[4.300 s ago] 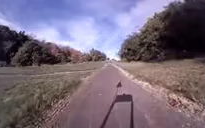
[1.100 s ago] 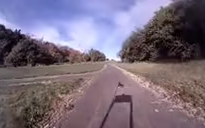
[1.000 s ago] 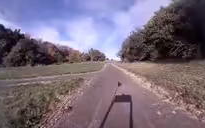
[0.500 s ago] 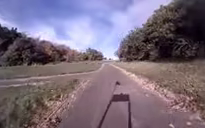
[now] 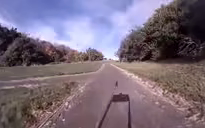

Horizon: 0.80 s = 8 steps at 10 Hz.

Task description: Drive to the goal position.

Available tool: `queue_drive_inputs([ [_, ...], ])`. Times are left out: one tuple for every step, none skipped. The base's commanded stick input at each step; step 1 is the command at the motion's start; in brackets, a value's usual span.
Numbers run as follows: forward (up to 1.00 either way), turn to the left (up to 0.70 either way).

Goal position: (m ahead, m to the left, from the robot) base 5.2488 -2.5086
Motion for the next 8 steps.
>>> queue_drive_inputs([
  [0.7, -0.14],
  [0.7, -0.14],
  [0.7, -0.14],
  [0.7, 0.0],
  [0.7, 0.0],
  [0.7, 0.0],
  [0.7, 0.0],
  [0.7, 0.0],
])
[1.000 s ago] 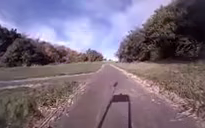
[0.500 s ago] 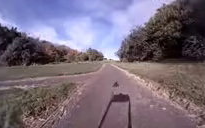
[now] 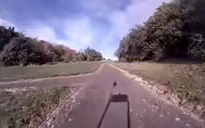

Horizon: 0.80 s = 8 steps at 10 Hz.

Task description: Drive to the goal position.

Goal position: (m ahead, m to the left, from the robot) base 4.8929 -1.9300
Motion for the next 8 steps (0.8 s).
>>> queue_drive_inputs([
  [0.7, 0.0],
  [0.7, 0.0],
  [0.7, 0.0],
  [0.7, 0.0],
  [0.7, 0.0],
  [0.7, 0.0],
  [0.7, 0.0],
  [0.7, 0.0],
])
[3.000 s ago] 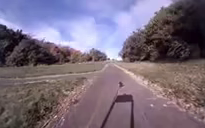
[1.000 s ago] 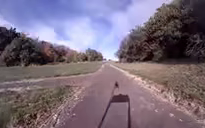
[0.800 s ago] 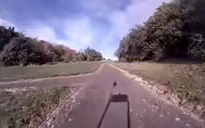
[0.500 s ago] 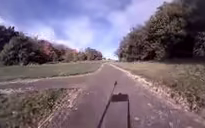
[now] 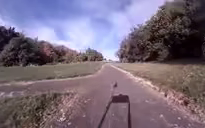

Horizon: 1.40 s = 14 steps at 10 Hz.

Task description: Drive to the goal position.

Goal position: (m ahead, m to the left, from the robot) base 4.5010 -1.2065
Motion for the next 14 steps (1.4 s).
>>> queue_drive_inputs([
  [0.7, 0.0],
  [0.7, 0.0],
  [0.7, 0.0],
  [0.7, 0.0],
  [0.7, 0.0],
  [0.7, 0.0],
  [0.7, 0.0],
  [0.7, 0.0],
  [0.7, 0.0],
  [0.7, 0.0],
  [0.7, 0.0],
  [0.7, 0.0],
  [0.7, 0.0],
  [0.7, 0.0],
])
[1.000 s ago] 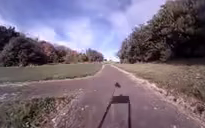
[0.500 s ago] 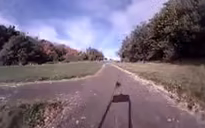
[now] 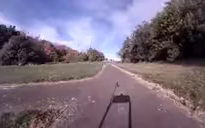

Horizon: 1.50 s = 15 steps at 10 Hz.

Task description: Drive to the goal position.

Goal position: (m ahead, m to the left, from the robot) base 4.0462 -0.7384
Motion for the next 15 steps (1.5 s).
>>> queue_drive_inputs([
  [0.7, 0.0],
  [0.7, 0.0],
  [0.7, 0.0],
  [0.7, -0.01],
  [0.7, -0.14],
  [0.7, -0.14],
  [0.7, -0.14],
  [0.7, -0.14],
  [0.7, -0.14],
  [0.7, -0.14],
  [0.7, -0.14],
  [0.7, -0.14],
  [0.7, -0.14],
  [0.7, -0.14],
  [0.7, -0.14],
])
